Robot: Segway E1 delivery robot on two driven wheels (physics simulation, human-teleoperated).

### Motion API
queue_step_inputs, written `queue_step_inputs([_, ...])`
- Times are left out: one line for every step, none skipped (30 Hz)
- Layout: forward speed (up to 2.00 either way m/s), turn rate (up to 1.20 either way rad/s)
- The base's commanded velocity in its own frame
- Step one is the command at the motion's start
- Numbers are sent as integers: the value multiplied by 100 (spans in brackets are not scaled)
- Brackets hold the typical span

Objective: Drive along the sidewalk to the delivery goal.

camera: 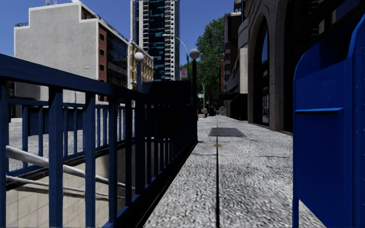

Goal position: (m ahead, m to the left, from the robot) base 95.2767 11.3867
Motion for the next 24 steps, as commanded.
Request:
queue_step_inputs([83,-34])
queue_step_inputs([83,-34])
queue_step_inputs([83,-34])
queue_step_inputs([83,-54])
queue_step_inputs([83,-72])
queue_step_inputs([83,-77])
queue_step_inputs([83,-77])
queue_step_inputs([83,-78])
queue_step_inputs([83,-76])
queue_step_inputs([83,-61])
queue_step_inputs([83,-43])
queue_step_inputs([83,-43])
queue_step_inputs([83,-30])
queue_step_inputs([83,-17])
queue_step_inputs([83,-13])
queue_step_inputs([83,-12])
queue_step_inputs([83,-12])
queue_step_inputs([83,-6])
queue_step_inputs([83,0])
queue_step_inputs([83,0])
queue_step_inputs([83,0])
queue_step_inputs([83,0])
queue_step_inputs([83,0])
queue_step_inputs([83,0])
